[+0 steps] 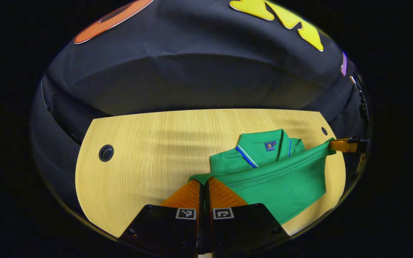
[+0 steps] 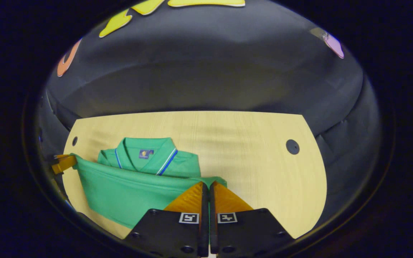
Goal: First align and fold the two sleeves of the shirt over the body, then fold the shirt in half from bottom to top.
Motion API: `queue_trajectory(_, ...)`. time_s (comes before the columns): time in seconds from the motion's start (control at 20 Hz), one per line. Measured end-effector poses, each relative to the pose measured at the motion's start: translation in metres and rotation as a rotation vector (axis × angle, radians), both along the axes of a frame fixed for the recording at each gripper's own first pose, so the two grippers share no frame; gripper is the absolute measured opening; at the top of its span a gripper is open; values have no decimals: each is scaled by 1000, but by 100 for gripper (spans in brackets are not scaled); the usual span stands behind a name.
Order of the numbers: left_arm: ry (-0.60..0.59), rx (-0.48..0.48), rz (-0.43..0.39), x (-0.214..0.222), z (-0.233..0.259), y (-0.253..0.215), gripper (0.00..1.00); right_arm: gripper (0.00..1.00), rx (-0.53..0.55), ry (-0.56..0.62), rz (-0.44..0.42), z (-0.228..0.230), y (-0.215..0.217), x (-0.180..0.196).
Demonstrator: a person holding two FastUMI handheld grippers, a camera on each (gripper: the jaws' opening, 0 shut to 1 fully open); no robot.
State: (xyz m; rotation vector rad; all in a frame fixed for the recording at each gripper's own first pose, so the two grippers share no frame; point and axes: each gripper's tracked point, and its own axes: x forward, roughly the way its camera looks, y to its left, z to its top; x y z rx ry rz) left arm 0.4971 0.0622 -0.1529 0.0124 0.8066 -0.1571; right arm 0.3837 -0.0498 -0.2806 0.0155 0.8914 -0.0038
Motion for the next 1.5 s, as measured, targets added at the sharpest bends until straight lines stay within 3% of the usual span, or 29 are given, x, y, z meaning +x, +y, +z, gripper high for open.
queue_trajectory(0.2, -2, 6, -24, 21, -23, -7, 3, 0, -1, 21, -33, -33, -7, 22)
queue_trajectory(0.3, 2, 8, -33, 28, -31, -10, 3, 4, 15, 38, -46, -47, -10, 26)
queue_trajectory(0.5, -4, 31, 3, 31, -38, -7, 0, 4, 72, 23, -76, -50, -10, 33)
queue_trajectory(0.55, -4, 31, 13, 30, -37, -8, 3, 4, 69, 14, -75, -47, -10, 32)
queue_trajectory(0.65, -18, 25, 43, 29, -30, -7, 5, 12, 33, -9, -64, -37, -16, 31)
queue_trajectory(0.7, -33, 30, 58, 28, -25, -4, 13, 32, 12, -31, -63, -28, -20, 30)
queue_trajectory(0.75, -51, 28, 65, 26, -14, -5, 42, 52, -10, -51, -68, -18, -26, 28)
queue_trajectory(0.8, -66, 34, 79, 24, -2, -2, 71, 49, -6, -70, -66, -6, -28, 24)
queue_trajectory(0.85, -77, 41, 93, 16, 8, 2, 100, 57, 8, -91, -68, 8, -29, 20)
queue_trajectory(1.05, -159, 38, 131, -15, 74, 4, 100, 93, 18, -221, -79, 83, -45, -8)
queue_trajectory(1.25, -293, 70, 136, -65, 161, -4, 100, 95, -9, -402, -22, 181, -56, -62)
queue_trajectory(1.3, -338, 74, 141, -80, 187, -6, 100, 92, -20, -447, -13, 205, -59, -79)
queue_trajectory(1.4, -425, 42, 163, -112, 238, -12, 100, 98, -36, -544, -10, 254, -68, -114)
queue_trajectory(1.5, -513, 6, 191, -143, 288, -18, 100, 95, -28, -617, -8, 294, -72, -155)
